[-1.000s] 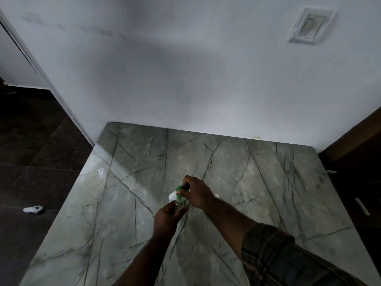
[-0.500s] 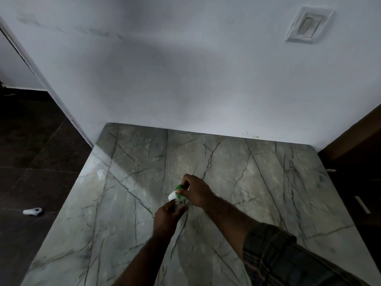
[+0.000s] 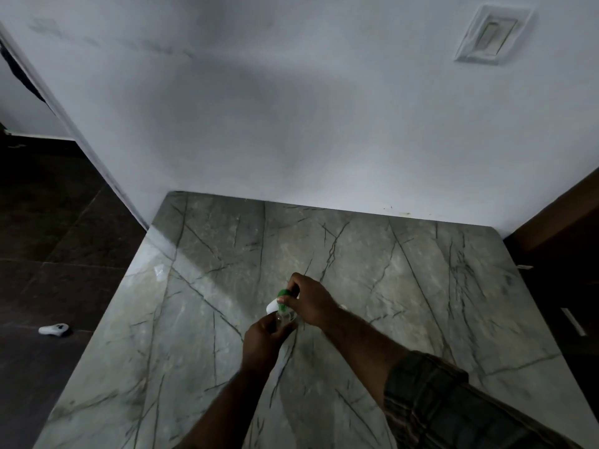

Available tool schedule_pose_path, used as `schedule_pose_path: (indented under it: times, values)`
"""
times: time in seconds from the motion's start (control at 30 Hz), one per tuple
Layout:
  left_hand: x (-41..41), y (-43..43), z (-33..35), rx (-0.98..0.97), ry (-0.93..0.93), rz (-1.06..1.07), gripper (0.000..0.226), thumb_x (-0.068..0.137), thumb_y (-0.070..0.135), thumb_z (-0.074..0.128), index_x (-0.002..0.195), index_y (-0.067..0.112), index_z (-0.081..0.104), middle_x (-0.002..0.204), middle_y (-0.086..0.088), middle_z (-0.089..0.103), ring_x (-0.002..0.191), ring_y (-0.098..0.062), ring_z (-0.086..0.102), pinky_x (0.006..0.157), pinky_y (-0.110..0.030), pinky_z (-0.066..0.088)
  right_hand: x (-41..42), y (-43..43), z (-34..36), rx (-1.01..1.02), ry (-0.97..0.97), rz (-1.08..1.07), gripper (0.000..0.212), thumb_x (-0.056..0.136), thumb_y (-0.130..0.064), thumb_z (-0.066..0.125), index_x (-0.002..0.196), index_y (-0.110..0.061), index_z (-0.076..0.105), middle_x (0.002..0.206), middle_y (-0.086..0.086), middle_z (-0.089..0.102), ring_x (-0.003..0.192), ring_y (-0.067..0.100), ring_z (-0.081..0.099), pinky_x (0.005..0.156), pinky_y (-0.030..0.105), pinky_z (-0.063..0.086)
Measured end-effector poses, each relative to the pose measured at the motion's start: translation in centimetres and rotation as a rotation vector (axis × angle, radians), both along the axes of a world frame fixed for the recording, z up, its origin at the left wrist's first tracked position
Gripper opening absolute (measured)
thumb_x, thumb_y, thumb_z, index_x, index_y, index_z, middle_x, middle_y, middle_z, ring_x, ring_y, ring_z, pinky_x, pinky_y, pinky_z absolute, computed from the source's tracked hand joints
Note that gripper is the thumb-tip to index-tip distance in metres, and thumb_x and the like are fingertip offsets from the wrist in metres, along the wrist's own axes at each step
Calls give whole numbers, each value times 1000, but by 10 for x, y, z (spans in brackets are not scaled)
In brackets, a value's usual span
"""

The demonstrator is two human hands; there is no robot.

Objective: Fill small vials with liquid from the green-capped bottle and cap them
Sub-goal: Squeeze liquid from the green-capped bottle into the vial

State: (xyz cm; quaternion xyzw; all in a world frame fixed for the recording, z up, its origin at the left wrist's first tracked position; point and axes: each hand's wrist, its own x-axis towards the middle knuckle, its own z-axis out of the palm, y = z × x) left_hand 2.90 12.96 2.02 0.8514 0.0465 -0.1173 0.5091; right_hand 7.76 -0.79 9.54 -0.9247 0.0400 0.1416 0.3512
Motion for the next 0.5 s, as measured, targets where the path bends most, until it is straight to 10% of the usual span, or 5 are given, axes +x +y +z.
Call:
schedule_pose_path:
  times: [0.5]
  values:
    - [0, 3, -5, 17, 19, -40, 29, 80, 40, 77, 104, 25, 75, 72, 15, 72, 64, 9, 64, 54, -4, 42, -3, -3, -9, 25, 2, 4, 29, 87, -38, 69, 95, -13, 57, 96, 4, 67, 91, 22, 63, 86, 44, 53]
